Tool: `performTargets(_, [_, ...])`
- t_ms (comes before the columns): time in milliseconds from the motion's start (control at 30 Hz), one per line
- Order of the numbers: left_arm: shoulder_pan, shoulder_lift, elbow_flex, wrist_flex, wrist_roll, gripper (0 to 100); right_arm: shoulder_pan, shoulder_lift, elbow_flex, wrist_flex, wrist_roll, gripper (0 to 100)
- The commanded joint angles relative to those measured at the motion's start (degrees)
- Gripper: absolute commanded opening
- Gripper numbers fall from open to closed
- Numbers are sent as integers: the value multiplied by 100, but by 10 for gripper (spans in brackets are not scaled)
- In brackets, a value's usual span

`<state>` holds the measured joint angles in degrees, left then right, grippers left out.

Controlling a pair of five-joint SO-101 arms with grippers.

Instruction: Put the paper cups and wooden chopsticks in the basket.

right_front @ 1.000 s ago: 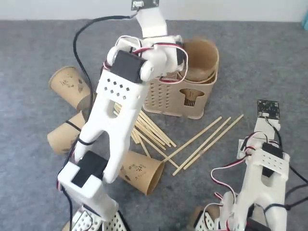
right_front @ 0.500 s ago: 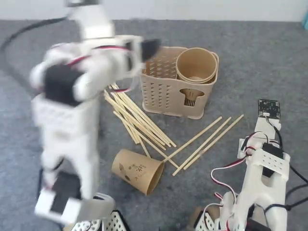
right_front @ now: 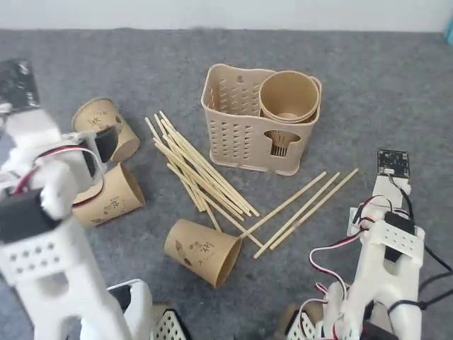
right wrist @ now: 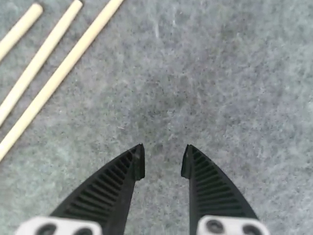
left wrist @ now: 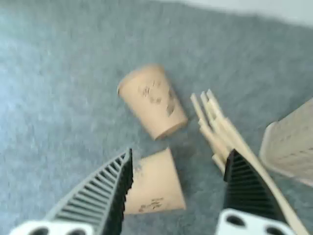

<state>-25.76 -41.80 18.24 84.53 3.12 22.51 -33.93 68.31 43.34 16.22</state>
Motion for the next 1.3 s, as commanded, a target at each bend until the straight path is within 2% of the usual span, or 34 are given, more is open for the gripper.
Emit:
performTargets(0, [-396,-149,998,-1011,-70,290,-48,-286,-53,48,132,134])
performTargets(133, [-440,-149,1815,-1538,-70,290,-48,-286,-53,75,132,134])
performTargets(333, [290,-141,2360,-1653,-79,290,-48,-286,-53,101,132,134])
performTargets(433, [492,-141,2686,-1925,-62,290,-66,-365,-202,637,114,133])
performTargets(500, [519,-141,2879,-2101,-53,290,-321,-593,-308,1138,132,133])
performTargets(600, [510,-176,3240,-2330,-44,290,-1042,-1288,-352,1982,132,133])
performTargets(700, [510,-185,3697,-2629,-26,290,-1947,-2229,-237,2141,229,135])
performTargets(800, [387,-193,4048,-3015,167,290,-2932,-3108,44,2149,1222,134])
performTargets(1000, [-598,-193,4127,-3367,325,290,-4620,-4796,897,2290,2752,139])
performTargets(1067, [-791,-193,4127,-3455,607,290,-5200,-5209,1046,2527,3068,160])
performTargets(1200, [-879,-193,4154,-3604,835,290,-6229,-5648,923,3354,3508,281])
performTargets(1267, [-879,-193,4171,-3727,835,290,-6563,-5657,677,3714,3675,279])
